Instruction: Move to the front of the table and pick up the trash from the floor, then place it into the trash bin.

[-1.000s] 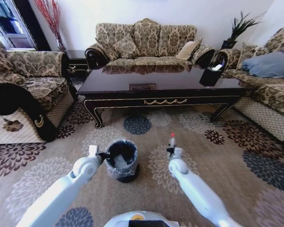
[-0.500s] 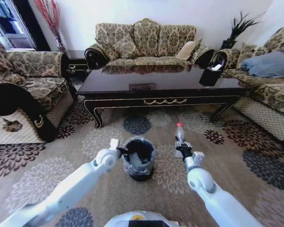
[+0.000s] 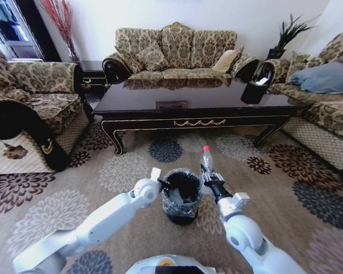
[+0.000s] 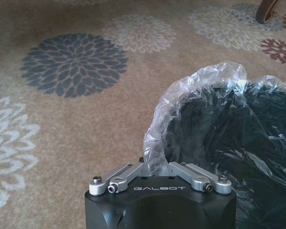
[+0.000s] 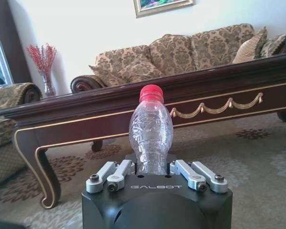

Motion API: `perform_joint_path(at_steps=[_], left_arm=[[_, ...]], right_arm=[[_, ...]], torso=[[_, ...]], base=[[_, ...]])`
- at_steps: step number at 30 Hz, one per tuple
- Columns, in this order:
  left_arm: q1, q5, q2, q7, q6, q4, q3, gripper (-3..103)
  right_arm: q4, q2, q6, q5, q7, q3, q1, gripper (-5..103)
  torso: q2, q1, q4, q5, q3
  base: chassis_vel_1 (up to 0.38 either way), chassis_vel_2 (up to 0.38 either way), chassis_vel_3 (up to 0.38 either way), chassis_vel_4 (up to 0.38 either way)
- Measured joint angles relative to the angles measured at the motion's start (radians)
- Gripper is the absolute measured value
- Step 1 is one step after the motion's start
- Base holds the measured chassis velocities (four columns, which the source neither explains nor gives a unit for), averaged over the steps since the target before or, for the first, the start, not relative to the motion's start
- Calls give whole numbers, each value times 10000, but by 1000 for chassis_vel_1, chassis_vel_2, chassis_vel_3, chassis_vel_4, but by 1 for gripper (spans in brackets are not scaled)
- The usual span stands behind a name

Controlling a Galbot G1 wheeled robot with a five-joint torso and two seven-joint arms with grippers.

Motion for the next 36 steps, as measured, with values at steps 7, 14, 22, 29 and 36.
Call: perform_joint_path(at_steps=[7,14,22,29,36], left_arm=[[-253,-21,-121,-132,-7,-60,406,3],[-156,-80,-34,-241,-8,-413,339,3],[-87,-69,166,-243,1,-578,241,3],[85,-28,322,-228,19,-618,88,3],[420,87,638,-153,23,-744,-348,3]], right_arm=[[-166,243,232,-393,-263,-180,-151,27],[-398,272,398,-478,-333,-227,-43,41],[-495,378,438,-525,-413,-367,-67,68],[-517,302,488,-540,-482,-360,-91,95],[-527,499,670,-648,-477,-132,-218,100]], torso=[[0,0,3,1,0],[0,0,3,0,1],[0,0,4,1,1],[0,0,3,0,1],[0,0,2,0,1]], base=[[0,0,0,0],[0,0,0,0],[0,0,0,0],[0,0,0,0],[0,0,0,0]])
